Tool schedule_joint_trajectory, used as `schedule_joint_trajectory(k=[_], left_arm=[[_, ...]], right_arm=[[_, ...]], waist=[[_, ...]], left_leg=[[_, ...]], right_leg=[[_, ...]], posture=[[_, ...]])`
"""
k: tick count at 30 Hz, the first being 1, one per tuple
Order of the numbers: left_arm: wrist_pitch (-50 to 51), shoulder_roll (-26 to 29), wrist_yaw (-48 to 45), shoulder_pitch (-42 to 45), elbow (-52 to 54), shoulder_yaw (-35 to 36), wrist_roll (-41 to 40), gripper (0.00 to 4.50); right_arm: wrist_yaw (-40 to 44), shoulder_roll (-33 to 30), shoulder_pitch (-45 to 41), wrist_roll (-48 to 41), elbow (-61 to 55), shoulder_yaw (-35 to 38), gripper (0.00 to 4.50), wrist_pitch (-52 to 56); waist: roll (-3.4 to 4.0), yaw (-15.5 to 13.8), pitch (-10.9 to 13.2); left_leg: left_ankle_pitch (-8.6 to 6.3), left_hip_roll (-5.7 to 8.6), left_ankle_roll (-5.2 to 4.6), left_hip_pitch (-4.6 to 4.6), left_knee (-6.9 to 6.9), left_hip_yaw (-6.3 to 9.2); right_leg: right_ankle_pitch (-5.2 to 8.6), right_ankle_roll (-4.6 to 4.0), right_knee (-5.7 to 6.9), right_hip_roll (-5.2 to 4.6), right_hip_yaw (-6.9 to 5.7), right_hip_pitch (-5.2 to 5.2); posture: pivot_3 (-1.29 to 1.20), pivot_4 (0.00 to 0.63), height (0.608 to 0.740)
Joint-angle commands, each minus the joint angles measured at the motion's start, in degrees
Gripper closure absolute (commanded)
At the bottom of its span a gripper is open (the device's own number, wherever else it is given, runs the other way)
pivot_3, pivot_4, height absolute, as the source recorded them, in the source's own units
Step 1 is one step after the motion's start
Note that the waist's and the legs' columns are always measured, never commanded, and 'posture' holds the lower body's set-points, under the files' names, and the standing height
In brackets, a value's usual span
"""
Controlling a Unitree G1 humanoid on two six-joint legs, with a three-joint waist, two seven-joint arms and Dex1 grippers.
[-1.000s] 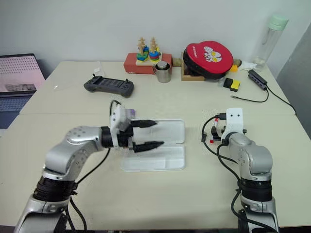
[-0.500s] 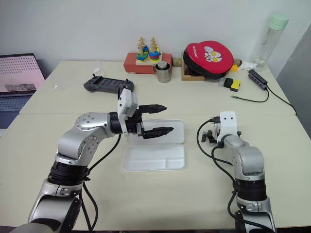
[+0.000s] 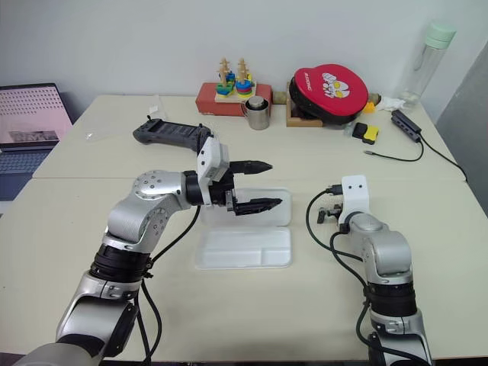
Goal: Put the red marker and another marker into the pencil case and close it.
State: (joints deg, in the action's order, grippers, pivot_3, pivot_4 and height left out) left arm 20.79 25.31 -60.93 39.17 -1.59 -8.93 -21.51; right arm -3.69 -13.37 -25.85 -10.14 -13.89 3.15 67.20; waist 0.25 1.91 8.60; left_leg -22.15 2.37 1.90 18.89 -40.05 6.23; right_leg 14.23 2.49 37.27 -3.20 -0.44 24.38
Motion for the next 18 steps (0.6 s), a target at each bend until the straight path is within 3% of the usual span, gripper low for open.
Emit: schedule_joint_trajectory(k=[1,5,12,18], left_arm=[[-1.0,-0.2,-0.3,1.0,0.8,0.3,0.1,0.00],[0.3,0.2,0.3,-0.1,2.2,1.9,-1.2,0.00],[6.9,5.9,2.5,-4.5,7.8,10.6,-7.1,0.00],[9.0,12.0,2.7,-12.2,12.6,16.0,-9.2,0.00]], right_arm=[[-0.1,0.8,0.1,0.3,-2.4,3.0,4.15,-1.0],[4.1,-1.9,-1.6,-1.2,-4.5,5.0,4.22,-6.4],[29.9,-16.7,-6.9,-9.4,-11.3,1.7,4.22,-20.4],[52.0,-26.0,-9.9,-10.4,-7.2,-10.4,4.22,-29.3]], waist=[[0.00,0.0,0.0],[0.00,0.0,0.0],[0.05,1.0,0.0],[0.03,1.2,0.0]], left_leg=[[0.00,0.00,0.00,0.00,0.00,-0.01],[0.00,0.02,0.00,0.01,0.00,0.01],[0.00,-0.04,0.00,-0.01,0.08,0.00],[0.00,-0.08,0.00,-0.03,0.07,0.14]], right_leg=[[0.00,0.00,0.00,0.00,0.00,0.00],[0.00,0.00,0.00,0.00,0.00,0.00],[0.00,0.00,-0.05,0.02,0.01,0.04],[0.00,0.00,-0.12,-0.05,0.02,-0.04]], posture=[[0.00,0.150,0.740],[0.00,0.150,0.740],[0.00,0.150,0.740],[0.00,0.150,0.740]])
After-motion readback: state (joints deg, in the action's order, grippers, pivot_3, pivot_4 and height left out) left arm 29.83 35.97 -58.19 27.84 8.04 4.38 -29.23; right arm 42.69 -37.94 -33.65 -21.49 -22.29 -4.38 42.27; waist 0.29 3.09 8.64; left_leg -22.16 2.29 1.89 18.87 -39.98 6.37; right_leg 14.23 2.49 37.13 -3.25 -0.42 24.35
